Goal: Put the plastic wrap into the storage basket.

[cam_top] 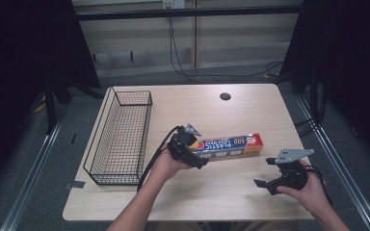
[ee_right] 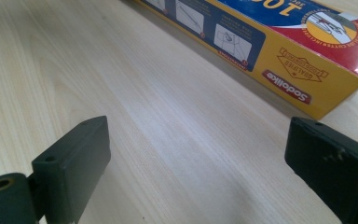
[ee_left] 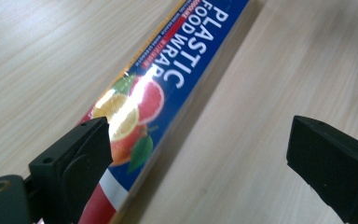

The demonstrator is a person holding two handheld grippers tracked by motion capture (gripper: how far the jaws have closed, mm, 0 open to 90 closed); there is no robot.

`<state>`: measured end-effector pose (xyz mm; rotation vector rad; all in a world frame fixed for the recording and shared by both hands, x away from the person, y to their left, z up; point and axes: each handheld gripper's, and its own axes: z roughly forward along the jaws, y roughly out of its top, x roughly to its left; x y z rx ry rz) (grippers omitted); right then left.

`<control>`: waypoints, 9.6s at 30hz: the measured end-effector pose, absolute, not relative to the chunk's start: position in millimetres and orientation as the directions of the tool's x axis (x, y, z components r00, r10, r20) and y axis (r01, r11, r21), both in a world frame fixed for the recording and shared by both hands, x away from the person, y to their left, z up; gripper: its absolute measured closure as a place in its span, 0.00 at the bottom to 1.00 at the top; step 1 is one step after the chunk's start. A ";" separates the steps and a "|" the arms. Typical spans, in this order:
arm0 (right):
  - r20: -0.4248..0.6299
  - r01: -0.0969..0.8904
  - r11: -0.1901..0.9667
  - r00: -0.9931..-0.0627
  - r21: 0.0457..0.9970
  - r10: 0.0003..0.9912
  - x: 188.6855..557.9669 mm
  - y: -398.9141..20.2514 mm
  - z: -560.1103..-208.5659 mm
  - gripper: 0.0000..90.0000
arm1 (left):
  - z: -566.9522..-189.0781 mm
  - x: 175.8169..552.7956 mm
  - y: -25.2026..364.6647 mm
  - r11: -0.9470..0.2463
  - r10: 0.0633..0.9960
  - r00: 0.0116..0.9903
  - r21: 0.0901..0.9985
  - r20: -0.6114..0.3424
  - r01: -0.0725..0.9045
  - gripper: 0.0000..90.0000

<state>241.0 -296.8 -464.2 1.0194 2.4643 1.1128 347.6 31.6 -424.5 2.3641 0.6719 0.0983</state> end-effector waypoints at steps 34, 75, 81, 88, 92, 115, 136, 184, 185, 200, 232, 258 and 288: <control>0.082 0.506 0.444 -0.723 0.740 0.686 242.5 -299.0 -463.7 0.08 | -456.8 393.4 -8.8 -0.672 0.507 0.851 0.557 -0.134 0.488 0.12; 0.092 0.505 0.433 -0.724 0.747 0.684 242.9 -301.4 -461.7 0.08 | -452.9 384.8 -20.9 -0.755 0.489 0.866 0.447 -0.104 0.480 0.41; 0.097 0.506 0.434 -0.726 0.745 0.680 243.2 -300.2 -461.9 0.08 | -455.6 385.3 -26.1 -0.746 0.476 0.872 0.474 -0.111 0.468 0.35; 0.096 0.506 0.436 -0.728 0.744 0.679 243.4 -299.9 -462.2 0.08 | -460.4 389.1 -37.8 -0.745 0.474 0.875 0.484 -0.099 0.459 0.35; 0.094 0.504 0.437 -0.728 0.745 0.679 243.1 -300.0 -462.4 0.08 | -459.5 389.1 -40.8 -0.758 0.467 0.881 0.478 -0.076 0.443 0.41; 0.098 0.500 0.432 -0.731 0.750 0.676 243.3 -300.5 -461.8 0.08 | -410.0 393.2 -7.1 -0.725 0.569 0.819 0.424 -0.075 0.543 0.49; 0.099 0.501 0.430 -0.730 0.751 0.677 243.1 -301.0 -461.5 0.08 | -390.5 396.4 16.9 -0.666 0.645 0.761 0.433 -0.074 0.607 0.49; 0.095 0.496 0.434 -0.733 0.752 0.673 243.0 -299.1 -461.6 0.08 | -350.2 403.2 88.2 -0.529 0.790 0.611 0.450 -0.049 0.719 0.49; 0.095 0.495 0.434 -0.734 0.752 0.673 242.9 -299.2 -461.6 0.08 | -349.9 403.1 89.8 -0.522 0.796 0.604 0.451 -0.048 0.724 0.49; 0.097 0.498 0.433 -0.732 0.751 0.674 242.9 -299.1 -461.7 0.08 | -346.7 404.6 116.2 -0.471 0.839 0.543 0.442 -0.043 0.763 0.49; 0.104 0.502 0.435 -0.736 0.747 0.669 243.3 -297.4 -463.7 0.07 | -348.5 401.4 166.4 -0.338 0.916 0.398 0.446 -0.047 0.829 0.49; 0.104 0.502 0.435 -0.735 0.747 0.670 243.2 -296.5 -463.8 0.07 | -345.7 394.2 196.4 -0.212 0.964 0.263 0.472 -0.044 0.856 0.49; 0.105 0.501 0.436 -0.738 0.748 0.667 242.7 -296.1 -463.5 0.07 | -351.3 389.7 210.7 -0.138 0.985 0.170 0.467 -0.026 0.873 0.48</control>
